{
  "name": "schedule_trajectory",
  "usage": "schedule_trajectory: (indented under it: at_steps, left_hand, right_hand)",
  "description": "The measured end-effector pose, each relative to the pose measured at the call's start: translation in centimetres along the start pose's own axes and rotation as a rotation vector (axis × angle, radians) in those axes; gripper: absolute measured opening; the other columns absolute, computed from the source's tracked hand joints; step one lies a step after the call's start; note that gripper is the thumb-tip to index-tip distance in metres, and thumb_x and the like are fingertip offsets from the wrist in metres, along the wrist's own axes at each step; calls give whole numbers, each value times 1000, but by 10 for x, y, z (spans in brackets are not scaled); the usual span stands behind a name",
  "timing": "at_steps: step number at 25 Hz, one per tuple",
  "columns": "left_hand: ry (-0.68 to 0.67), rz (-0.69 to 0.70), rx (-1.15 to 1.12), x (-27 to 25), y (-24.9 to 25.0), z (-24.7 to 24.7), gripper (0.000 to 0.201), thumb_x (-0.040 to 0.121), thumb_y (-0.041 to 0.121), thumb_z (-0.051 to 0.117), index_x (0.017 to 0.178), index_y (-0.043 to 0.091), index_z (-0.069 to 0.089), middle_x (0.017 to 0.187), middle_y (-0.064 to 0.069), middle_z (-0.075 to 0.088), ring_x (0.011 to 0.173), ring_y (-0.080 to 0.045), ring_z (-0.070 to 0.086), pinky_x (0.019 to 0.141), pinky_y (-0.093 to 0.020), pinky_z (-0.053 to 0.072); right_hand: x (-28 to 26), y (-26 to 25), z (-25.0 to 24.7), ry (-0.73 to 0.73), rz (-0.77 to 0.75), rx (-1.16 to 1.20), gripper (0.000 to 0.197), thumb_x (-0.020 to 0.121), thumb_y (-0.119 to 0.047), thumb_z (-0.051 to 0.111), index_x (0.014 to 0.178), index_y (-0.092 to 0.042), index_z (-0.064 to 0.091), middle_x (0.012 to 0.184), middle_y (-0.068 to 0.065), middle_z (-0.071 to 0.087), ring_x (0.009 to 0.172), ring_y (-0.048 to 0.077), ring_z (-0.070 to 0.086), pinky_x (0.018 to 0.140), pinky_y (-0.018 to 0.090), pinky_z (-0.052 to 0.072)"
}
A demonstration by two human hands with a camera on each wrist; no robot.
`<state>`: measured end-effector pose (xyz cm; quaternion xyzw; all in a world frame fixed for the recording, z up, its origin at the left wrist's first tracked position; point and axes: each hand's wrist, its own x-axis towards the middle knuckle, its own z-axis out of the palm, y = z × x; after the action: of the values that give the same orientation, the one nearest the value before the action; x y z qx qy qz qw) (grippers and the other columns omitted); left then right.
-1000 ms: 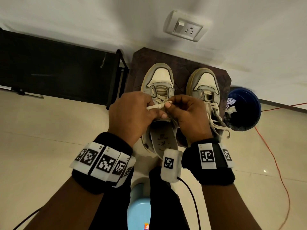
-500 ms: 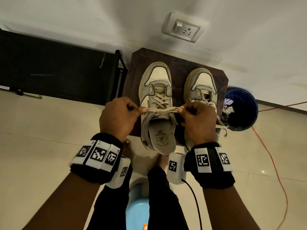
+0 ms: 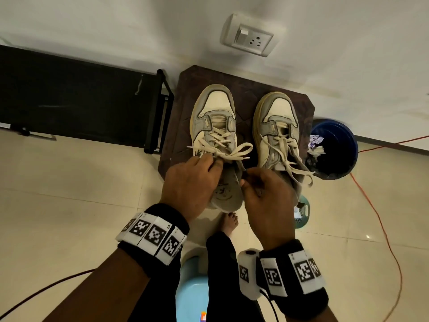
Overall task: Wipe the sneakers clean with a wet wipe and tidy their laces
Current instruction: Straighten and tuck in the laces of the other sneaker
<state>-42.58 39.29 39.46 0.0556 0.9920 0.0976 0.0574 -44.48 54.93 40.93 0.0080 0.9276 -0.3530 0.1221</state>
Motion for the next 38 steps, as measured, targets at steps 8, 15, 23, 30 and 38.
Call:
schedule_trajectory:
  at_steps: [8, 15, 23, 30, 38]
  left_hand:
    - [-90, -51, 57, 15, 4, 0, 23, 71, 23, 79, 88, 13, 68, 78, -6, 63, 55, -18, 58, 43, -24, 38]
    - [-159, -100, 26, 20, 17, -16, 33, 82, 19, 66, 112, 8, 59, 117, -16, 63, 120, -36, 55, 83, -39, 54]
    - [-222, -176, -374, 36, 4, -25, 19, 91, 14, 51, 110, 18, 48, 104, -7, 63, 97, -26, 59, 78, -36, 46]
    - [-196, -191, -827, 33, -6, -9, 5, 89, 15, 59, 93, 18, 59, 108, 1, 53, 99, -13, 53, 85, -26, 43]
    - [-28, -39, -235, 10, -8, -4, 27, 80, 23, 69, 105, 16, 64, 133, -10, 53, 117, -29, 54, 74, -39, 56]
  right_hand:
    - [32, -20, 15, -100, -4, -239, 24, 88, -25, 54, 107, -22, 68, 96, 0, 71, 89, 23, 64, 74, 33, 51]
    - [29, -9, 31, -23, -131, -182, 21, 77, -5, 59, 93, -15, 69, 86, 5, 69, 76, 25, 62, 65, 25, 41]
    - [24, -9, 47, 45, -146, -164, 17, 78, -3, 59, 93, -6, 66, 87, 12, 64, 79, 30, 58, 64, 32, 43]
    - [14, -8, 55, 209, -16, -59, 7, 77, -5, 60, 84, -5, 62, 80, 11, 61, 70, 28, 56, 59, 29, 39]
    - [8, 2, 31, 199, 34, 52, 28, 79, -3, 62, 106, -11, 66, 98, 3, 65, 90, 17, 59, 79, 15, 40]
